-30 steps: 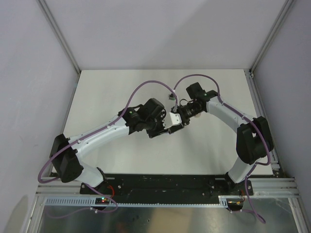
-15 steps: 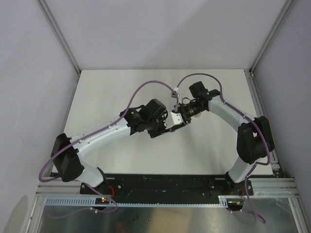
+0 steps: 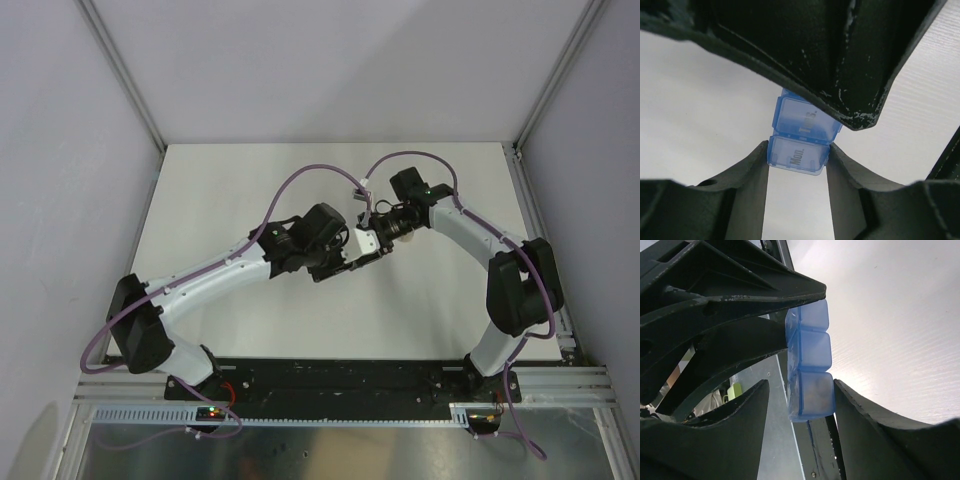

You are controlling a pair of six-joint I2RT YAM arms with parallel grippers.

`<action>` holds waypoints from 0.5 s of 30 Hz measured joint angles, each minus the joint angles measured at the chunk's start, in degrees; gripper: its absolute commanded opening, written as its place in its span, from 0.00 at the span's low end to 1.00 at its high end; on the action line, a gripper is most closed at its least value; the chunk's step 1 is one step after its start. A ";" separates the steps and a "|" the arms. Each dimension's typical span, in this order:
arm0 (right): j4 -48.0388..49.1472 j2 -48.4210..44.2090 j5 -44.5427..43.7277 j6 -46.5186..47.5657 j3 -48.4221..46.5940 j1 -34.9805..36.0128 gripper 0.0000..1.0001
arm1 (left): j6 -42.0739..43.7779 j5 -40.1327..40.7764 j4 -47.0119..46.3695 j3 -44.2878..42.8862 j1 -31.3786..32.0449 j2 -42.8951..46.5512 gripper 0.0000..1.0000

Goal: Sort the pills into containers

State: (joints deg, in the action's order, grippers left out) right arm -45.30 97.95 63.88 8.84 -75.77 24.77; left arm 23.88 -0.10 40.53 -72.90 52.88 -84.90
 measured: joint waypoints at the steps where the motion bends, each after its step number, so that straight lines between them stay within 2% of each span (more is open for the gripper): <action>1: 0.00 0.04 -0.04 -0.07 0.00 0.00 0.58 | -0.02 0.15 -0.11 -0.11 0.07 -0.02 0.00; 5: 0.20 0.15 -0.20 -0.39 0.00 0.00 0.53 | -0.20 0.83 -0.15 -0.61 0.28 -0.11 0.00; 13: 0.20 1.18 0.15 -1.31 0.00 0.00 0.23 | -0.57 1.55 -0.13 -0.81 0.74 -0.17 0.00; 15: 0.11 1.42 0.09 -1.55 0.00 0.00 0.12 | -0.59 1.64 -0.13 -0.81 0.79 -0.22 0.02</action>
State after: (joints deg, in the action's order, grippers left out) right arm -45.19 99.37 63.96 7.29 -75.77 24.77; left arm 23.29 1.54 40.40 -73.71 53.67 -85.12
